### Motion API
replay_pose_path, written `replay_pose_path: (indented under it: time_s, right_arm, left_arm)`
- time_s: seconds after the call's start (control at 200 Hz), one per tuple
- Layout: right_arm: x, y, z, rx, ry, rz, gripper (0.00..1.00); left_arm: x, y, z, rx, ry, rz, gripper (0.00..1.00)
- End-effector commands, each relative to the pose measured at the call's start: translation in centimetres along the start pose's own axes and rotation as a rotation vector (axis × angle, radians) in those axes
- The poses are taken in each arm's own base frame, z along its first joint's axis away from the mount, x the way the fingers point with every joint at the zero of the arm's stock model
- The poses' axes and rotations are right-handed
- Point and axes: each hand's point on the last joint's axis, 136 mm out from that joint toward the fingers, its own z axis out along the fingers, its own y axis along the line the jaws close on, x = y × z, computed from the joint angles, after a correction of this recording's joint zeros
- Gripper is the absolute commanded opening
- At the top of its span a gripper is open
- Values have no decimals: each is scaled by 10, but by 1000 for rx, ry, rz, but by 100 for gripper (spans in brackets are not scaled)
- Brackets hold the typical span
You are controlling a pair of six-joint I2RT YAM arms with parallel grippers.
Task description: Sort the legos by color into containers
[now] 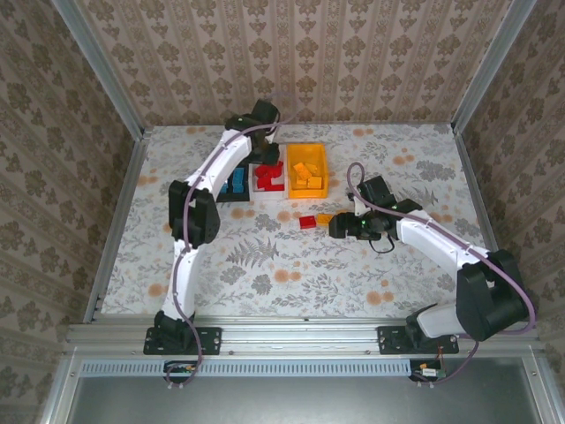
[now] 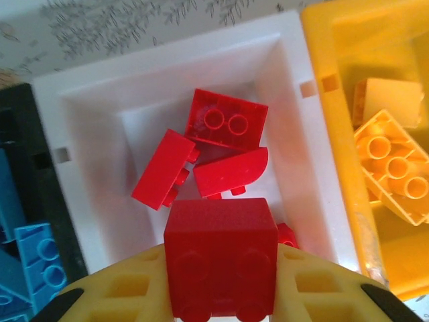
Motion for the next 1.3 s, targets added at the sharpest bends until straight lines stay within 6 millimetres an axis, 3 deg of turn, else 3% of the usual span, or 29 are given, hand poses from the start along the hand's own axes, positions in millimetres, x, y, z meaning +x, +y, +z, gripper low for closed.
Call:
replay_pose_path:
  time_s: [0.0,0.235,0.32,0.475,0.755,0.975,1.295]
  right_arm:
    - [5,-5,9,1,30,-3,80]
    - [5,-9,15,-2,50,20,80]
    - [5,-9,17,-10,56,29,79]
    - [4,-11,17,-13,57,37,79]
    - [4,-10,14,-12,61,40,79]
    - [2,-7,7,-14,51,41,79]
    - [0,-3,-2,-26,35,58,79]
  left_arm:
    - [3,1,0,17,31,9,24]
    - [13,6,21,4,75,-7,24]
    - [15,8,24,1,81,-15,36]
    - [16,9,25,9,82,-18,38]
    - [14,9,16,31,52,-26,52]
    - [12,6,-2,58,19,-24,60]
    - [18,-5,-58,138,-95,-2,68]
